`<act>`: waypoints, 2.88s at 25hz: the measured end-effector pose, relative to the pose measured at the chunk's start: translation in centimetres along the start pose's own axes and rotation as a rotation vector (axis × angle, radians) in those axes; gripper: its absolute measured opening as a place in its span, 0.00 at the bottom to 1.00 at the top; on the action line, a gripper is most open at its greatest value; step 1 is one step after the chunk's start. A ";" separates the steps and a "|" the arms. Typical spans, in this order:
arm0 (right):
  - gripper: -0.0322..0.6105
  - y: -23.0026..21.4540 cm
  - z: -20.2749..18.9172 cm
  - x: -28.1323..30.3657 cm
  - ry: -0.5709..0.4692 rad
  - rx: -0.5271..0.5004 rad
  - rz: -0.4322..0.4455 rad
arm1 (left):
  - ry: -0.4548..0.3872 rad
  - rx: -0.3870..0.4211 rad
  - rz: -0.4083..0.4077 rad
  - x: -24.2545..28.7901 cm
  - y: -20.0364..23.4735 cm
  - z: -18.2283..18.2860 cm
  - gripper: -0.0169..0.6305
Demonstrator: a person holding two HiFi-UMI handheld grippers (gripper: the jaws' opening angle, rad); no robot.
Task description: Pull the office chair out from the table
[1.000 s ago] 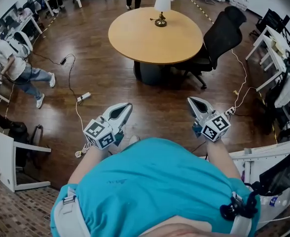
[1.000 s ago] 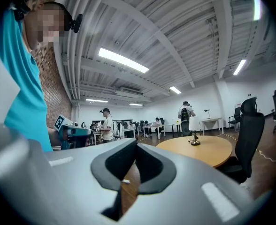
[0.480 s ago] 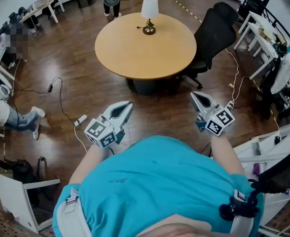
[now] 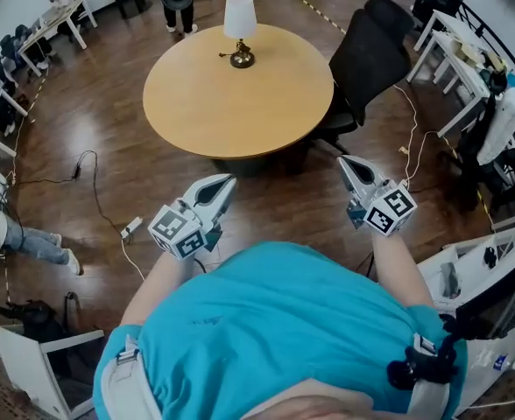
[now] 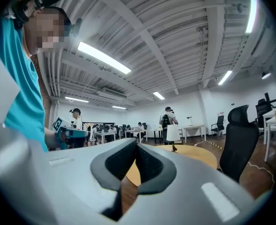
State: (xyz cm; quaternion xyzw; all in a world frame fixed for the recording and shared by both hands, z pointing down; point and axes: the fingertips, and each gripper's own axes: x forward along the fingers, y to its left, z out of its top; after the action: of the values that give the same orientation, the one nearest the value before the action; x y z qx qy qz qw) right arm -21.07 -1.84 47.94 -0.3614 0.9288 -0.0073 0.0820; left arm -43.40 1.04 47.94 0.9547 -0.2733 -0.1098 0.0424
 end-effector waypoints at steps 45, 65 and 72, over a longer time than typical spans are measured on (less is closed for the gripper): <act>0.21 -64.9 4.9 -0.4 0.045 -0.089 -0.067 | 0.002 0.002 0.014 59.9 16.2 -9.5 0.06; 0.59 -89.7 3.6 4.7 0.086 0.229 -0.488 | -0.028 0.033 0.031 67.0 23.3 -10.6 0.06; 0.45 -92.3 1.9 8.2 0.087 0.508 -0.368 | 0.000 0.054 0.085 68.1 24.0 -10.4 0.06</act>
State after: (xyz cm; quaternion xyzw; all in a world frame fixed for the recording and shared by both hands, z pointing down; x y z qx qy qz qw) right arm 35.13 -75.49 51.56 -0.4907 0.8189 -0.2691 0.1270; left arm 3.00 -55.28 48.75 0.9430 -0.3165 -0.1006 0.0212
